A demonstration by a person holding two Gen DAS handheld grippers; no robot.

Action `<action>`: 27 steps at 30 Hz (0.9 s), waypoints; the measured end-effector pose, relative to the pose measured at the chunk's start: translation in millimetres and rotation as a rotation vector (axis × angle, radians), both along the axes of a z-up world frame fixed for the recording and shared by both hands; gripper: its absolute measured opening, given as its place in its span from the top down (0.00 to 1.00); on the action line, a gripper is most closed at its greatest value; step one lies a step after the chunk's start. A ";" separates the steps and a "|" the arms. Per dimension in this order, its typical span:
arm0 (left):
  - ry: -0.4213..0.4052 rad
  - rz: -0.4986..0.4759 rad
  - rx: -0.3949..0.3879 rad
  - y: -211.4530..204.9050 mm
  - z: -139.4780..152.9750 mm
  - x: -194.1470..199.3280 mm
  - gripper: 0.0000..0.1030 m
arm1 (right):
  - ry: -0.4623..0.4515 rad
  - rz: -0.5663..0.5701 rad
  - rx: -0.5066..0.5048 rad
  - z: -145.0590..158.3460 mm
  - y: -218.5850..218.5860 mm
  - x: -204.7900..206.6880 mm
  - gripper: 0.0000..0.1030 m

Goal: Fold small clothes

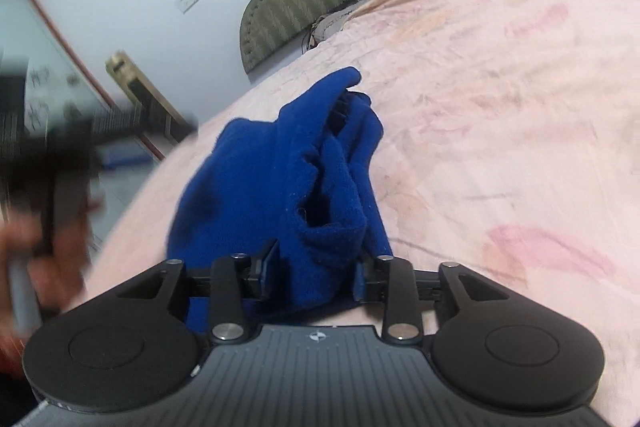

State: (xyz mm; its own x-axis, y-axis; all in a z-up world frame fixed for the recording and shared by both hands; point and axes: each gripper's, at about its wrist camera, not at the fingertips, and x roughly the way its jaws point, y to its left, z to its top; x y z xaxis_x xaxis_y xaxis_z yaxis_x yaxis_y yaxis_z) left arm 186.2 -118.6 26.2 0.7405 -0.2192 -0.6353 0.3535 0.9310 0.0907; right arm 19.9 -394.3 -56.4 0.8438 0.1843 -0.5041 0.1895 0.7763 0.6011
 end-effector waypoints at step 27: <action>0.149 0.032 -0.041 58.3 -48.0 -50.8 0.19 | 0.014 -0.093 -0.084 16.2 -18.3 -1.4 0.65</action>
